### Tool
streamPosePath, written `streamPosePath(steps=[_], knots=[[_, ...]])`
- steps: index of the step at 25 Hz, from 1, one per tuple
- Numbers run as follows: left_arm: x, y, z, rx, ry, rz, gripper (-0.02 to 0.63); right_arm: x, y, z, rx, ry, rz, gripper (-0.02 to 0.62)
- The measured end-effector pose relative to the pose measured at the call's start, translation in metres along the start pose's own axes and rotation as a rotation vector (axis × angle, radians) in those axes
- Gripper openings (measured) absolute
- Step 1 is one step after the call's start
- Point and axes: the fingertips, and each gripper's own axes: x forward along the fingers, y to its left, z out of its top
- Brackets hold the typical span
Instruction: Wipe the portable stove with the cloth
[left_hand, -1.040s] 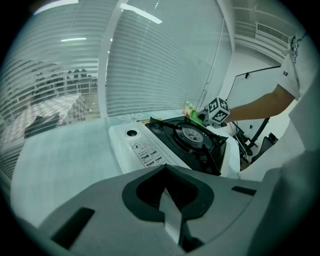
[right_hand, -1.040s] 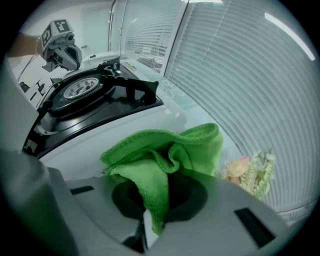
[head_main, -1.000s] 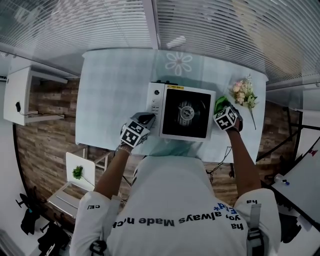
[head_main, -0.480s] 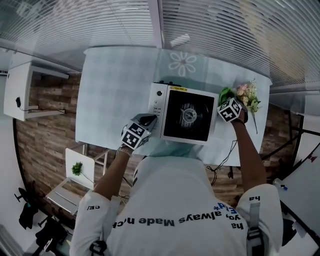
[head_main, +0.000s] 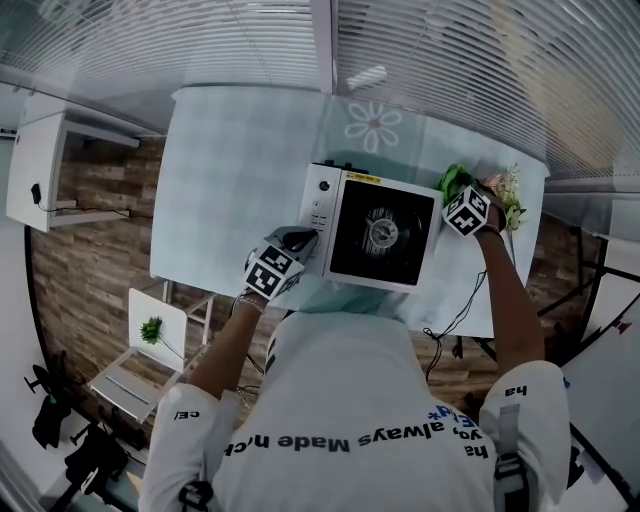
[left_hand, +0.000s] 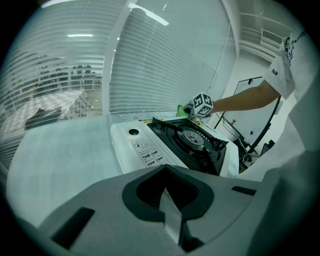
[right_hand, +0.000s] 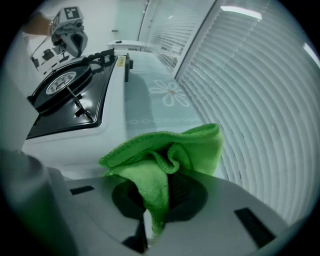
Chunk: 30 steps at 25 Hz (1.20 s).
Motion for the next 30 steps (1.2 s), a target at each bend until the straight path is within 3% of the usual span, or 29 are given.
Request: streamPosePath(steps=[7,16,22,30], knots=[[0.000,-0.001,-0.001,-0.008,-0.012,0.000,0.011,0.000,-0.009,0.015,-0.226,-0.008,0.014,0.026],[0.001,0.000,-0.001,-0.017,-0.015,-0.001,0.011,0.011,0.011,0.086,-0.228,-0.115,0.154,0.026],[0.001,-0.001,0.000,-0.025,-0.033,0.001,0.011,0.018,0.029,0.115,-0.282,-0.105,0.267,0.026],[0.001,-0.001,0.000,-0.034,-0.049,-0.006,0.011,0.022,0.042,0.148,-0.282,-0.136,0.322,0.026]])
